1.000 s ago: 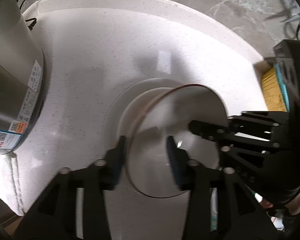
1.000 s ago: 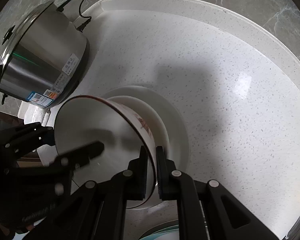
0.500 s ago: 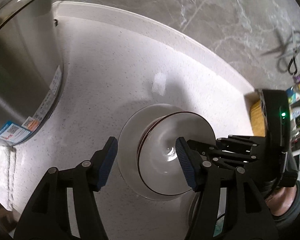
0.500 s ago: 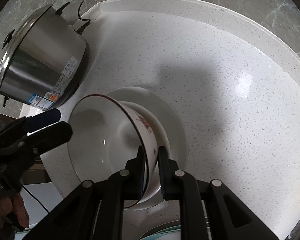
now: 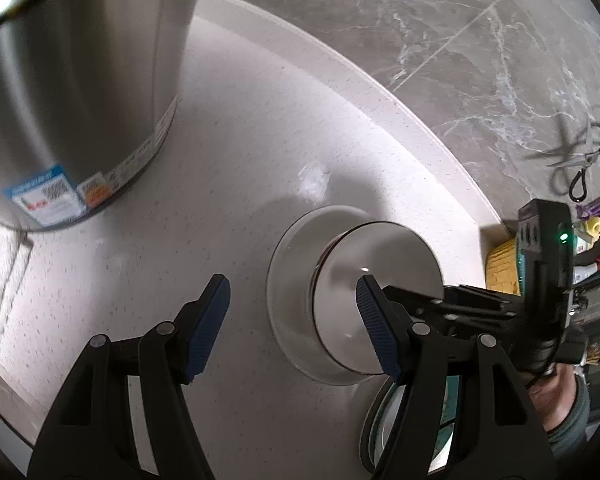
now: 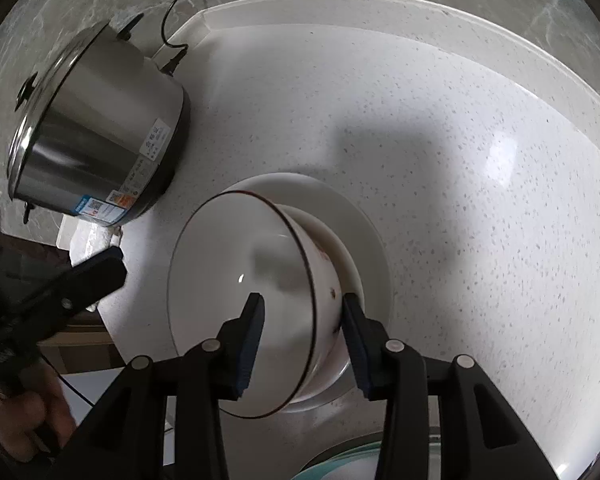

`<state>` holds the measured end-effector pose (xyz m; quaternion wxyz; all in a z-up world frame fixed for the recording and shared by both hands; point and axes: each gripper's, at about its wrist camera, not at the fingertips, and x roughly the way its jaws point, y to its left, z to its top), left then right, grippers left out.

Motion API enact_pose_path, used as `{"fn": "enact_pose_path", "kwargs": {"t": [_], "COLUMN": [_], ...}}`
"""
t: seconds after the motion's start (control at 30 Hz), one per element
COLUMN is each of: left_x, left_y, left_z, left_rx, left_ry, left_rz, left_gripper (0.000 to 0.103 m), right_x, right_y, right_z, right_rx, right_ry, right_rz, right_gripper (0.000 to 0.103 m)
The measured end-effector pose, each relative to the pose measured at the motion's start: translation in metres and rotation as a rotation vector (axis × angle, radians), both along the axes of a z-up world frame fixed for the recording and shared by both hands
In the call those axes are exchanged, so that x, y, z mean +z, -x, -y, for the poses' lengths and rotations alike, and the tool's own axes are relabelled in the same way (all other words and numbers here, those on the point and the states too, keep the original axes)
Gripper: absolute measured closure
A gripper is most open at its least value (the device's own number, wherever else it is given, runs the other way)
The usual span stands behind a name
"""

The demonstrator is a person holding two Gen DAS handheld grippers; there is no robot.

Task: Organize plates and bowls
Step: 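Move both grippers to the stacked white plates and bowl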

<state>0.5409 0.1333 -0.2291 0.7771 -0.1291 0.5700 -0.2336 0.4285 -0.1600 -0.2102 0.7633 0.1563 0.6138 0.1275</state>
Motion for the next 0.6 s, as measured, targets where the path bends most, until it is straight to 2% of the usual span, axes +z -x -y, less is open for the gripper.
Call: {"fn": "enact_pose_path", "kwargs": {"t": [0.1, 0.3, 0.47, 0.53, 0.6], "left_x": [-0.009, -0.018, -0.027, -0.03, -0.033], "left_y": [0.003, 0.005, 0.007, 0.007, 0.007], "left_z": [-0.006, -0.009, -0.011, -0.009, -0.009], "left_rx": [0.012, 0.011, 0.019, 0.018, 0.019], "left_ry": [0.008, 0.015, 0.018, 0.021, 0.023], "left_rz": [-0.02, -0.041, -0.066, -0.071, -0.077], "left_gripper": [0.039, 0.039, 0.039, 0.039, 0.039], "right_x": [0.0, 0.006, 0.006, 0.006, 0.005], "right_y": [-0.002, -0.002, -0.004, -0.003, -0.003], "right_z": [0.0, -0.011, -0.026, -0.033, -0.042], "right_rx": [-0.006, 0.031, 0.113, 0.149, 0.192], "right_ry": [0.006, 0.087, 0.189, 0.217, 0.263], "right_rz": [-0.033, -0.015, -0.006, 0.005, 0.004], "right_gripper": [0.058, 0.057, 0.048, 0.04, 0.039]}}
